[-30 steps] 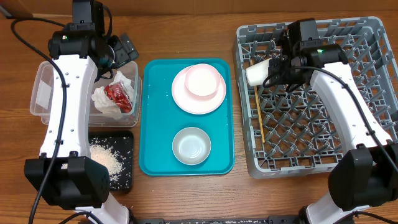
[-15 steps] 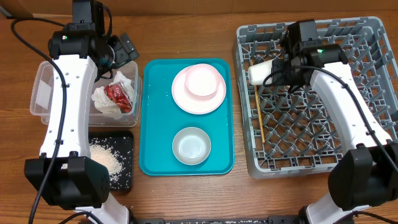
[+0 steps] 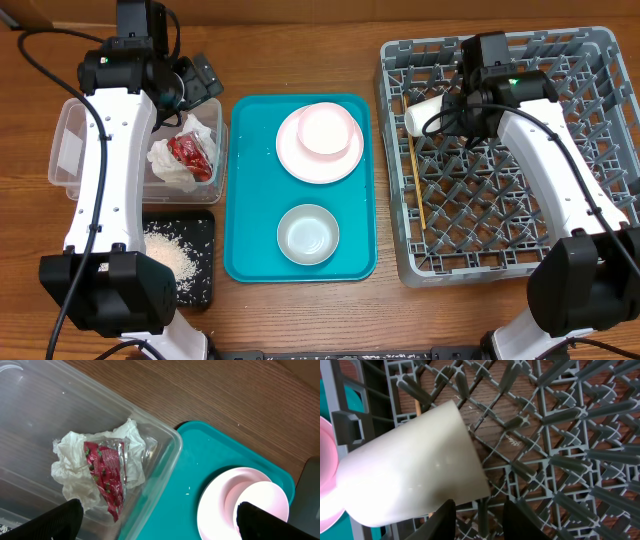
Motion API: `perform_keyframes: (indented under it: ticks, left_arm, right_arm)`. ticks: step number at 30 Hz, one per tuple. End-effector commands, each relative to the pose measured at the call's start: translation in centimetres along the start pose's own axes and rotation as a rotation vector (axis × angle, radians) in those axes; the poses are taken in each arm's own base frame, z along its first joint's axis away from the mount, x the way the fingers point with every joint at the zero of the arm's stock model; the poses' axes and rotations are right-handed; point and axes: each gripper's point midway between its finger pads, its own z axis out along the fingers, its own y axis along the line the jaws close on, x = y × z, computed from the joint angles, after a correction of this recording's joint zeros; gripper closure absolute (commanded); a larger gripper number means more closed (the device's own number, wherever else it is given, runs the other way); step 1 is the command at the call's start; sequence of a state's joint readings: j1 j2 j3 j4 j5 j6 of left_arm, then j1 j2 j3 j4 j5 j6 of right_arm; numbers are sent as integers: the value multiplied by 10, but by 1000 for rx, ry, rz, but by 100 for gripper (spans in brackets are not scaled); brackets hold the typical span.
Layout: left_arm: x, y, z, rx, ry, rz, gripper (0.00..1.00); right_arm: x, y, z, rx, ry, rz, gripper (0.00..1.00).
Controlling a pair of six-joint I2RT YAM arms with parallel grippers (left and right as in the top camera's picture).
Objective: Sort waste into correct bins and load items into the dishwasher
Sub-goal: 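Lower the white bowl into the rack's upper left slots and release, then move the right gripper left over the pink bowl on the pink plate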
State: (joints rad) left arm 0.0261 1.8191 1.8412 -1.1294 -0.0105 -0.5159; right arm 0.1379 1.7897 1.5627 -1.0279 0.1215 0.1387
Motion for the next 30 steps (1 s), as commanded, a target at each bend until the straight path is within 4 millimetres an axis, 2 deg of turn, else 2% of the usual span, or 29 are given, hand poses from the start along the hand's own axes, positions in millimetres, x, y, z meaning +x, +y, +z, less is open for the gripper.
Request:
perform_keyframes:
  ticks: [1, 5, 16, 18, 21, 27, 30]
  left_arm:
    - [-4, -6, -10, 21, -25, 17, 0]
    - [-4, -6, -10, 21, -25, 17, 0]
    - [-4, -6, -10, 21, -25, 17, 0]
    - [-4, -6, -10, 21, -25, 17, 0]
    - [-4, -6, -10, 21, -25, 17, 0]
    - [-4, -6, -10, 21, -25, 17, 0]
    - [-4, -6, -10, 21, -25, 17, 0]
  right_arm:
    - [-1, -6, 4, 30, -5, 38, 67]
    - [-6, -12, 6, 69, -25, 84, 67]
    - [-25, -6, 8, 34, -97, 136, 66]
    - [-23, 6, 8, -36, -80, 133, 66]
    - [-20, 36, 5, -205, -50, 125, 66]
    - [-14, 95, -16, -533, 6, 86, 66]
    - [-10, 114, -22, -576, 6, 50, 66]
